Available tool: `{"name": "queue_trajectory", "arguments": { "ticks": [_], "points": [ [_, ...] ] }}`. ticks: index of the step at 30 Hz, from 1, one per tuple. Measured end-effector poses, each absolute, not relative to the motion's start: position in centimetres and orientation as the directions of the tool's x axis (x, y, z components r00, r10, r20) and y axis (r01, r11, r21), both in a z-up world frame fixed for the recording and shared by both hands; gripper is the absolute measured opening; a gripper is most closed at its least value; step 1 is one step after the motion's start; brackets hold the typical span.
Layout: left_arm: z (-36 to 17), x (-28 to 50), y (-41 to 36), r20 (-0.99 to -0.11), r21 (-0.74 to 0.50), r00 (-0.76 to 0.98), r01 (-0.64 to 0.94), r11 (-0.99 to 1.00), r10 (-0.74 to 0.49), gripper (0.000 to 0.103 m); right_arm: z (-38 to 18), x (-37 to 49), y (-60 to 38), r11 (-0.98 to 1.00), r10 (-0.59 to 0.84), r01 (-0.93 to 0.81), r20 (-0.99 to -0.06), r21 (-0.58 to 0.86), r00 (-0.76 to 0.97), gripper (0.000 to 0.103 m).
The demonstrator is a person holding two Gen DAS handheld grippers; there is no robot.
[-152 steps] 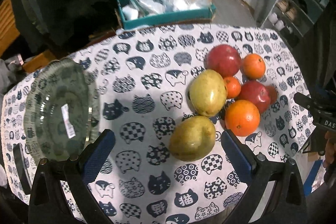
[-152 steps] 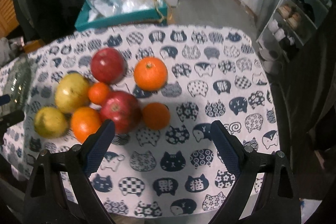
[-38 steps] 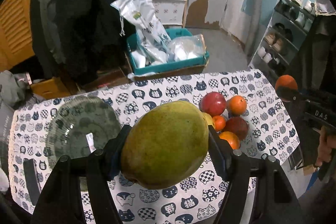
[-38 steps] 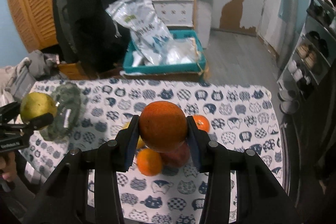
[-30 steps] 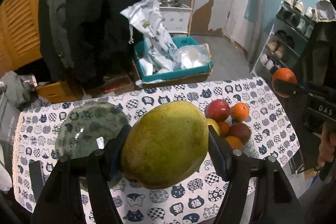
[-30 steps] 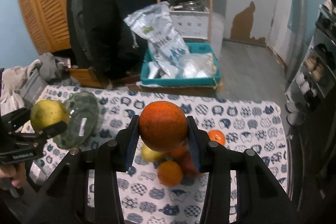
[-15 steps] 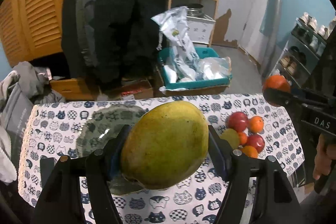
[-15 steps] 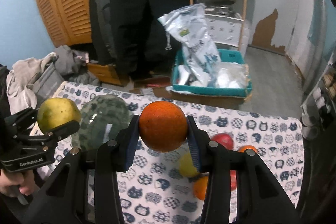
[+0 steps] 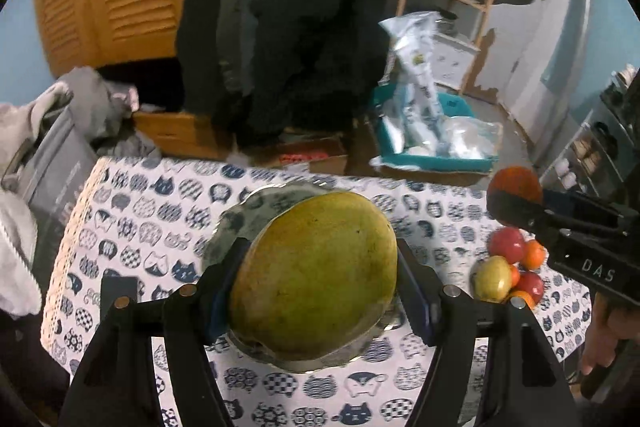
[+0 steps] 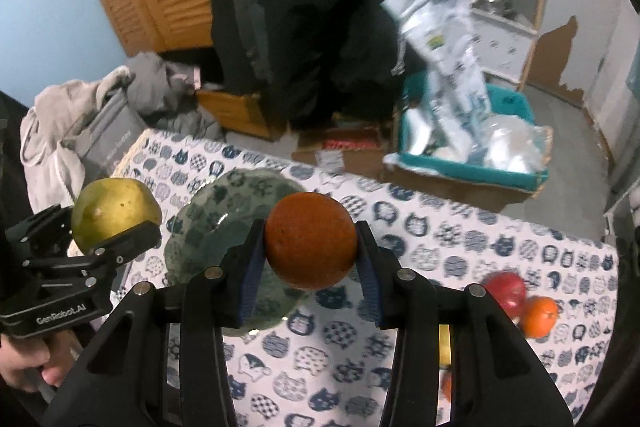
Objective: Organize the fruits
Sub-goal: 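Carry the mango with the left tool while the right tool carries the orange to the green bowl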
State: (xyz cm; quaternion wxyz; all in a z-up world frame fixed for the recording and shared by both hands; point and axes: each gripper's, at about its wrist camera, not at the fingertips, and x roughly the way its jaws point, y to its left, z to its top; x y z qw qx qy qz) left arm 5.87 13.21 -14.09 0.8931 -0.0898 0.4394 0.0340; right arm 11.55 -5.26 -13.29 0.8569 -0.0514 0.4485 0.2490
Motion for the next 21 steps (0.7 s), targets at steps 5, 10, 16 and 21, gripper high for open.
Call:
{"name": "queue_trajectory", "arguments": {
  "ticks": [5,10,16,21],
  "points": [
    [-16.8,6.5,15.5,-0.828,-0.132,0.561,-0.183,0.974,-0.007,0.071,-16.7,12.9,-1.6,0.856,0.376,-0.494,-0.838,0.152,0.395,0.042],
    [-20.2,7.1,17.5,-0.868,-0.127,0.496,-0.223,0.967,0.000,0.071,-20.0,13.6,0.7,0.849,0.359,-0.504,-0.874,0.160,0.328,0.042],
    [-23.5,7.8,18.3,-0.904,-0.117,0.428,-0.238,0.964,-0.004,0.070,-23.6,14.3,2.2,0.839,0.337,-0.517,-0.909,0.170,0.247,0.042],
    [-25.3,8.2,18.1,-0.916,-0.130,0.400,-0.228,0.965,-0.028,0.046,-25.7,14.4,3.1,0.837,0.313,-0.522,-0.927,0.165,0.207,0.042]
  ]
}}
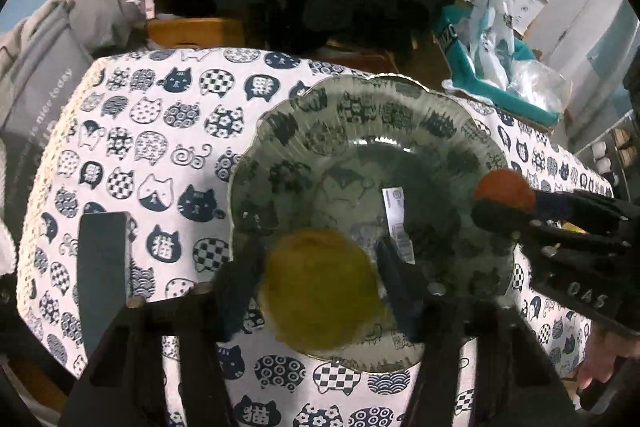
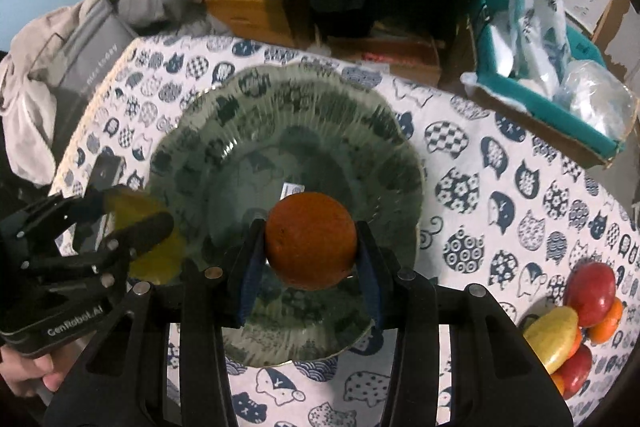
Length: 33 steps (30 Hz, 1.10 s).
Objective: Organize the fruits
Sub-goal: 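Carry the mango with the left tool while the right tool carries the orange to the green bowl, then open the left tool to drop the mango in the bowl while the right tool releases the orange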
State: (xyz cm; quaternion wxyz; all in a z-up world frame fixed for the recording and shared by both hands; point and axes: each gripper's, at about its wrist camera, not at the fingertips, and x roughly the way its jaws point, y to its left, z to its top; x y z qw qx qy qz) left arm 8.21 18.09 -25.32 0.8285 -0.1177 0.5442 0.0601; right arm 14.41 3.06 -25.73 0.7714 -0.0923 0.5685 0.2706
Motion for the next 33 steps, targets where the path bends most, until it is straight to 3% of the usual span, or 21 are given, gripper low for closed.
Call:
{"name": "queue_trajectory", "arguments": {
  "ticks": [11,19,22,29,33],
  "points": [
    [-26.1,8.8,17.4,-0.926,-0.129,0.374,-0.214,0.968,-0.041,0.045,-29.1,14.0,3.4,0.835,0.290,-0.519,-0.948,0.186,0.128,0.043],
    [-26.1,8.2,18.0,-0.931,-0.102,0.364,-0.240,0.965,-0.008,0.069,-29.4,14.0,3.7,0.829,0.311,-0.514,-0.946,0.220,0.097,0.046],
    [-26.0,8.0,18.5,-0.934,-0.098,0.358,-0.258,0.961,0.001,0.071,-28.5,13.9,3.6,0.821,0.337,-0.520,-0.935,0.236,0.109,0.061],
    [-24.9,7.2,19.1,-0.928,-0.123,0.373,-0.282,0.952,-0.010,0.073,-26.4,13.8,3.1,0.822,0.366,-0.516,-0.918,0.242,0.152,0.062],
    [-23.7,7.0,18.7,-0.917,-0.130,0.400,-0.277,0.952,-0.008,0.079,-24.6,13.8,2.0,0.842,0.354,-0.497,-0.911,0.211,0.213,0.062]
  ]
}}
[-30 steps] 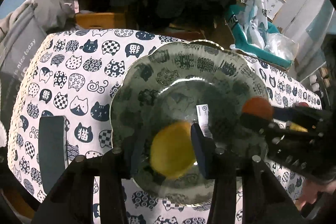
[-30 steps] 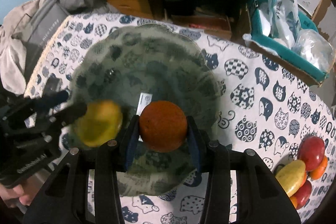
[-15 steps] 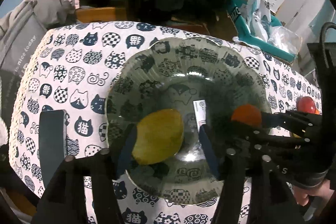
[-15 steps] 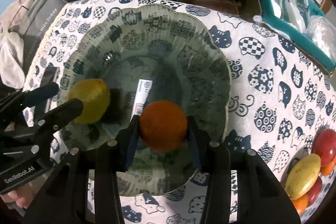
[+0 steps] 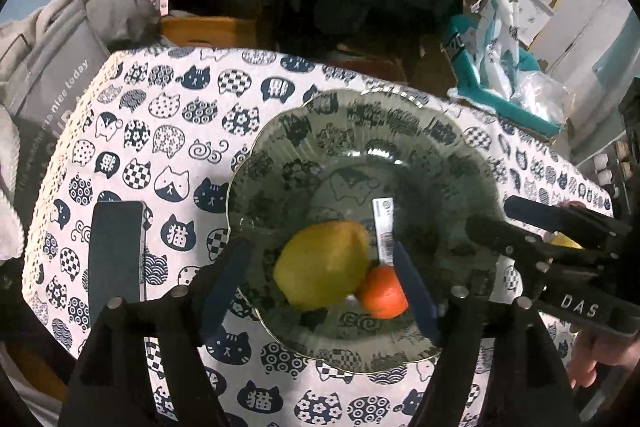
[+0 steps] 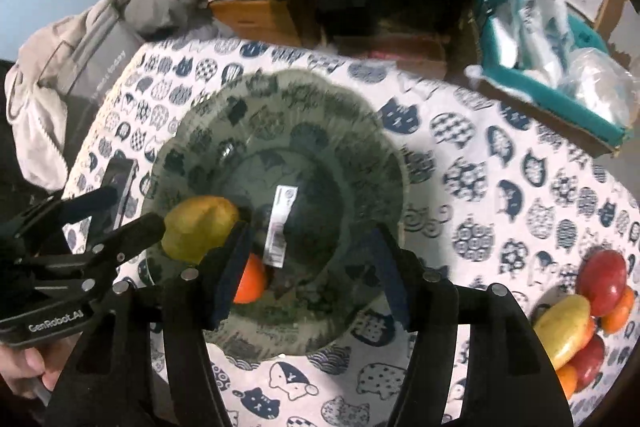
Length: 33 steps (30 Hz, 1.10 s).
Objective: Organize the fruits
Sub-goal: 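Open the left tool to drop the mango in the bowl while the right tool releases the orange, then withdraw both tools from the bowl back toward the fruit cluster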
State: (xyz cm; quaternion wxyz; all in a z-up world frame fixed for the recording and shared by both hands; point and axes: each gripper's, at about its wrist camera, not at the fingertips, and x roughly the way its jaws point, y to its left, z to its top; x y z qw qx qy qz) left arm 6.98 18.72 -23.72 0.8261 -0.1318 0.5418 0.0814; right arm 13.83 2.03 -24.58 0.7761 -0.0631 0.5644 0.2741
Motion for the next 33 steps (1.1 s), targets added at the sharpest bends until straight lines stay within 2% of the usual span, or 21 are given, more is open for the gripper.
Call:
{"name": "queue_trajectory", "arguments": {
  "ticks": [6,9,16,26,33],
  "points": [
    [-21.3,6.7,17.5,-0.894,-0.154,0.448,-0.250,0.956,-0.027,0.081,-22.0,13.5,0.0,0.867,0.330,-0.471,-0.898,0.166,0.292,0.062],
    [-20.3,6.6,16.7,-0.884,-0.160,0.467,-0.232,0.959,-0.034,0.087,-20.4,12.9,-1.3,0.874,0.321,-0.466,-0.886,0.140,0.334,0.062],
    [-17.5,6.1,14.5,-0.852,-0.176,0.520,-0.180,0.968,-0.058,0.087,-17.1,11.7,-4.7,0.892,0.314,-0.438,-0.855,0.116,0.414,0.063],
    [-13.8,5.3,11.2,-0.803,-0.195,0.589,-0.112,0.974,-0.093,0.089,-12.6,9.5,-9.4,0.910,0.304,-0.407,-0.793,0.077,0.528,0.073],
    [-11.7,4.7,8.8,-0.772,-0.170,0.629,-0.067,0.983,-0.090,0.094,-10.0,7.7,-12.7,0.922,0.299,-0.380,-0.754,0.070,0.585,0.075]
  ]
}}
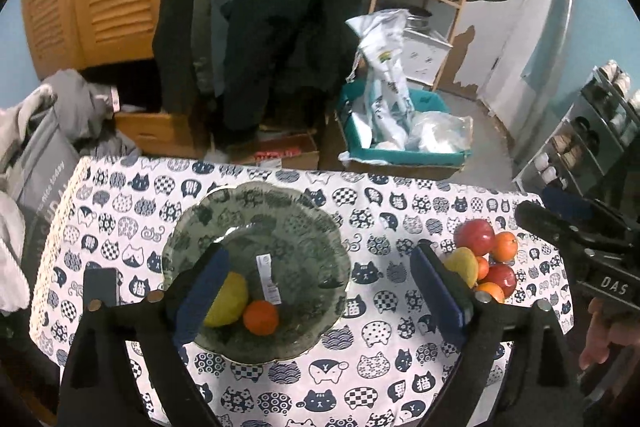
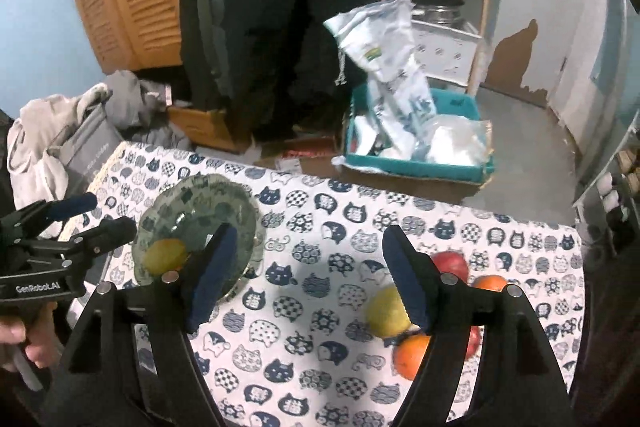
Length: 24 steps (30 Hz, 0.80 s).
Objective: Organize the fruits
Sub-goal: 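Withdraw both tools from the bowl back toward the fruit cluster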
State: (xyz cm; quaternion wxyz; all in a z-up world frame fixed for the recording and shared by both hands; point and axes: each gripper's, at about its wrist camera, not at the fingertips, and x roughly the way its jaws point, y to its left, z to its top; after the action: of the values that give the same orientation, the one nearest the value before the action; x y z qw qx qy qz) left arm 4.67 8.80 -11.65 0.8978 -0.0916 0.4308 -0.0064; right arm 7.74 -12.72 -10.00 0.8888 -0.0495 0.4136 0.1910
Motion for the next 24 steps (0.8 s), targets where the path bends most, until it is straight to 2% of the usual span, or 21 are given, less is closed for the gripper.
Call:
{"name": "queue_trajectory", "arguments": {
  "ticks": [5,9,24],
  "points": [
    [-10.6,4.3,7.4,-0.759,-0.166,0.643,-0.041,0.985,-0.102,0.095,-8.7,6.8,-15.0,0.933,0.282,-0.354,-0.737,0.062,0.614,0.076],
    [-10.0,4.2,5.8,-0.749,-0.154,0.653,-0.010,0.988,-0.111,0.100,-8.1,6.4,-16.8,0.945,0.250,-0.326,-0.726,0.039,0.640,0.076],
    [-9.3,4.8,-0.9,-0.751,-0.122,0.638,0.122,0.985,-0.172,0.100,-8.0,4.9,-23.3,0.972,0.165,-0.234,-0.716,0.003,0.679,0.076]
  ]
}}
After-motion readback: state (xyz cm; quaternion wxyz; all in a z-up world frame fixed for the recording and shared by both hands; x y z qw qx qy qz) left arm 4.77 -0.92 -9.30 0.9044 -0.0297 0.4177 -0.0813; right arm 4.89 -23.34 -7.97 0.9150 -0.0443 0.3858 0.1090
